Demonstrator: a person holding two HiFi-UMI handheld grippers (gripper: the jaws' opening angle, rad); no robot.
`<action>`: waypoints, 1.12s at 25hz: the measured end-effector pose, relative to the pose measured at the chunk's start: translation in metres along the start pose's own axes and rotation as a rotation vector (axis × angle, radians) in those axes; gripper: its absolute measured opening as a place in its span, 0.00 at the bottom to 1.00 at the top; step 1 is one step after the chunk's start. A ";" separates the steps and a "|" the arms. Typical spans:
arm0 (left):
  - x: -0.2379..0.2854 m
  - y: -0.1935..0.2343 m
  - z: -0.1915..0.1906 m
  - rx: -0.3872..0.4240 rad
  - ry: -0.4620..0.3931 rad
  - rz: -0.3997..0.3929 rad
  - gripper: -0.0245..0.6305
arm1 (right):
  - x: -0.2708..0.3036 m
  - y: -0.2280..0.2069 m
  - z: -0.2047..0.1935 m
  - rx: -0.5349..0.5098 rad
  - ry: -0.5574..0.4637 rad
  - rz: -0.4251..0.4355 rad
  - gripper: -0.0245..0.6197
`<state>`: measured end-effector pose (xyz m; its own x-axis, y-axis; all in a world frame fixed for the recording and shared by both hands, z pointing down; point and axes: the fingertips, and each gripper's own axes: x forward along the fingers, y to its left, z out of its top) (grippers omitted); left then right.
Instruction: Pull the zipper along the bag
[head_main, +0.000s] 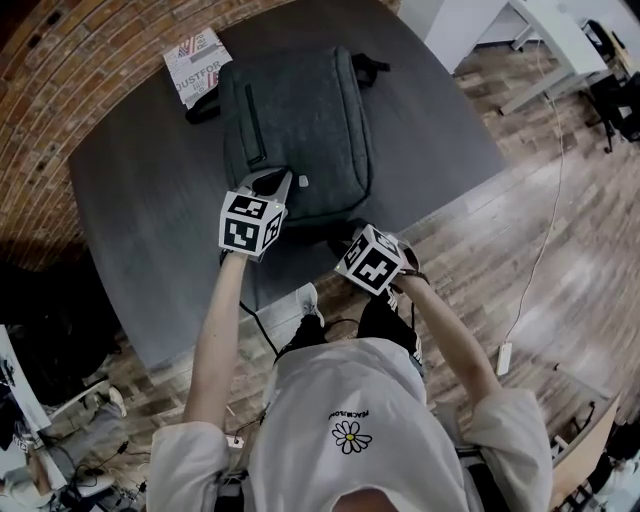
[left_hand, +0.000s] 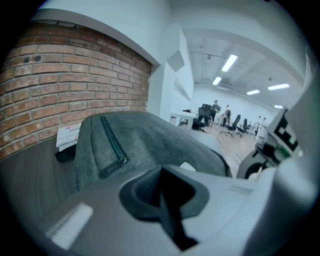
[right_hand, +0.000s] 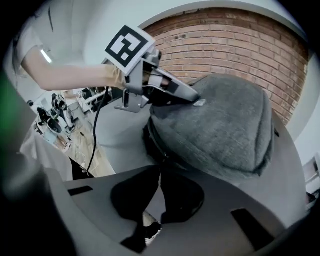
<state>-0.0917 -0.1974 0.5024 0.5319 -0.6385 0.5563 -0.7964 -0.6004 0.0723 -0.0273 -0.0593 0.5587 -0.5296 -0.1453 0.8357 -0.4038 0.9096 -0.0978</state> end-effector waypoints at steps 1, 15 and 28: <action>0.000 0.000 0.000 -0.002 0.000 -0.001 0.04 | 0.006 0.009 0.008 -0.006 -0.001 0.009 0.06; -0.040 0.018 0.023 -0.019 -0.148 0.079 0.04 | 0.033 0.025 0.029 -0.006 0.030 -0.036 0.04; -0.084 0.076 -0.021 -0.136 -0.094 0.208 0.24 | -0.008 -0.003 -0.039 -0.019 0.133 -0.121 0.04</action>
<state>-0.2031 -0.1791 0.4782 0.3718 -0.7875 0.4916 -0.9195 -0.3851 0.0785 0.0075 -0.0458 0.5739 -0.3738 -0.2024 0.9052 -0.4441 0.8958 0.0169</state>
